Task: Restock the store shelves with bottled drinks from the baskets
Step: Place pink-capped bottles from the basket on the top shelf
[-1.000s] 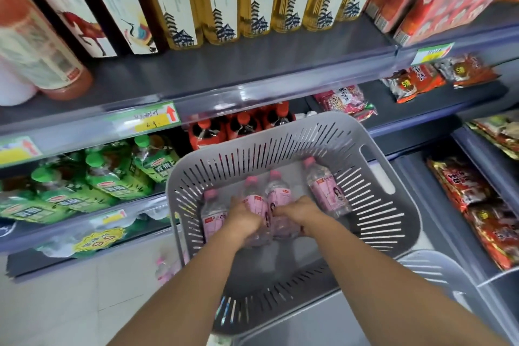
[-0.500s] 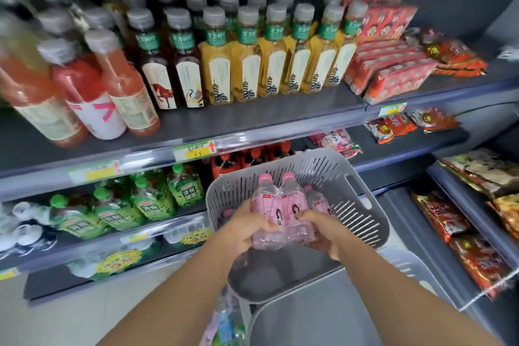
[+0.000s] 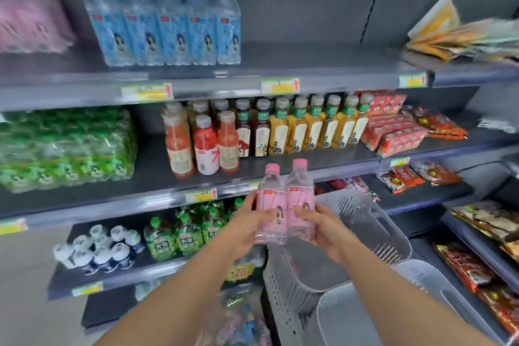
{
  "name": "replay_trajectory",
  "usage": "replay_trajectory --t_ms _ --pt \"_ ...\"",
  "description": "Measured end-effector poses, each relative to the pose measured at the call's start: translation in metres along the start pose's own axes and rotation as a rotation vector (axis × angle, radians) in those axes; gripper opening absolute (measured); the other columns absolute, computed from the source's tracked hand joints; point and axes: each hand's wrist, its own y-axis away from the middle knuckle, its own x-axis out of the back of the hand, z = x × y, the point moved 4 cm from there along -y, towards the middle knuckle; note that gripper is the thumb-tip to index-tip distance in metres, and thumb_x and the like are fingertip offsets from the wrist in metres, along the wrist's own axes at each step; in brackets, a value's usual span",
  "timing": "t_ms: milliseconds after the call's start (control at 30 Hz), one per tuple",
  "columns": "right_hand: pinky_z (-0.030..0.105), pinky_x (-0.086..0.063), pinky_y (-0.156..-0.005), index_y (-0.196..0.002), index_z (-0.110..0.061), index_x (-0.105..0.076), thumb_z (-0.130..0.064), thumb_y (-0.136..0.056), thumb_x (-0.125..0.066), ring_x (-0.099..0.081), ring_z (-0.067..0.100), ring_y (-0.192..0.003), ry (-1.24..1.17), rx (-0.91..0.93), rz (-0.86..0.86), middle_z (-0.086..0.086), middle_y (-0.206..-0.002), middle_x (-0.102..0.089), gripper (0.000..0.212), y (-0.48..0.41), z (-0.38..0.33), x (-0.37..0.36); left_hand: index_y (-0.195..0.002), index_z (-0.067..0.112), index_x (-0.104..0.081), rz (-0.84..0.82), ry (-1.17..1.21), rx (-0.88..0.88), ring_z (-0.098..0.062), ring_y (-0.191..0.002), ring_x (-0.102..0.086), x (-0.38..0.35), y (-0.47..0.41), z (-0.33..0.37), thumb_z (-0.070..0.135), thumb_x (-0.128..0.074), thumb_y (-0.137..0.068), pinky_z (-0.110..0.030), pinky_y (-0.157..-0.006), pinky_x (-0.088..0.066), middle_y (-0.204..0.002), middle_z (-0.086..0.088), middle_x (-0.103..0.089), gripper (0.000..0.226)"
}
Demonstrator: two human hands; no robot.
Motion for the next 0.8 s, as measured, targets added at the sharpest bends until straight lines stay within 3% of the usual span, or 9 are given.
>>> replay_trajectory --t_ms 133,267,400,600,667,800 --pt "0.037 -0.056 -0.078 -0.120 -0.011 -0.060 -0.008 -0.075 -0.076 -0.070 0.028 -0.098 0.039 0.074 -0.061 0.010 -0.109 -0.072 0.049 0.025 -0.023 -0.065 -0.128 0.025 -0.040 0.023 0.011 -0.084 -0.026 -0.101 -0.065 0.040 0.051 0.043 -0.005 -0.062 -0.086 -0.045 -0.088 -0.052 -0.116 -0.009 -0.067 0.056" --pt "0.035 -0.055 -0.073 -0.118 -0.012 -0.062 -0.006 -0.077 -0.075 -0.070 0.025 -0.097 0.059 0.173 -0.142 0.008 -0.109 -0.072 0.044 0.044 -0.052 -0.128 -0.132 0.013 -0.046 0.079 -0.003 -0.176 -0.028 -0.105 -0.066 0.077 0.090 0.084 -0.001 -0.064 -0.085 -0.047 -0.089 -0.053 -0.120 -0.011 -0.066 0.053" --pt "0.041 -0.055 -0.086 -0.115 -0.016 -0.065 -0.009 -0.078 -0.075 -0.069 0.023 -0.100 0.116 0.270 -0.224 0.004 -0.109 -0.073 0.039 0.058 -0.080 -0.179 -0.124 0.003 -0.052 0.181 -0.039 -0.267 -0.027 -0.101 -0.065 0.103 0.122 0.122 -0.003 -0.060 -0.088 -0.043 -0.088 -0.053 -0.112 -0.012 -0.068 0.038" --pt "0.047 -0.047 -0.099 -0.116 -0.017 -0.065 -0.015 -0.076 -0.077 -0.066 0.025 -0.106 0.179 0.387 -0.301 0.002 -0.108 -0.073 0.042 0.056 -0.115 -0.235 -0.130 0.001 -0.043 0.286 -0.027 -0.401 -0.033 -0.112 -0.061 0.130 0.158 0.173 -0.009 -0.062 -0.083 -0.049 -0.101 -0.046 -0.121 -0.019 -0.062 0.051" --pt "0.042 -0.050 -0.095 -0.117 -0.016 -0.065 -0.015 -0.076 -0.078 -0.067 0.024 -0.105 0.181 0.419 -0.327 0.001 -0.107 -0.073 0.043 0.056 -0.124 -0.251 -0.128 0.001 -0.044 0.321 -0.008 -0.450 -0.034 -0.110 -0.061 0.136 0.168 0.185 -0.012 -0.059 -0.084 -0.049 -0.097 -0.048 -0.121 -0.021 -0.062 0.049" --pt "0.040 -0.052 -0.092 -0.111 -0.016 -0.068 -0.008 -0.074 -0.078 -0.069 0.023 -0.102 0.166 0.466 -0.388 0.003 -0.104 -0.074 0.039 0.059 -0.138 -0.286 -0.123 0.003 -0.047 0.372 0.021 -0.537 -0.024 -0.091 -0.066 0.150 0.191 0.205 -0.014 -0.057 -0.084 -0.031 -0.069 -0.055 -0.108 -0.016 -0.066 0.044"
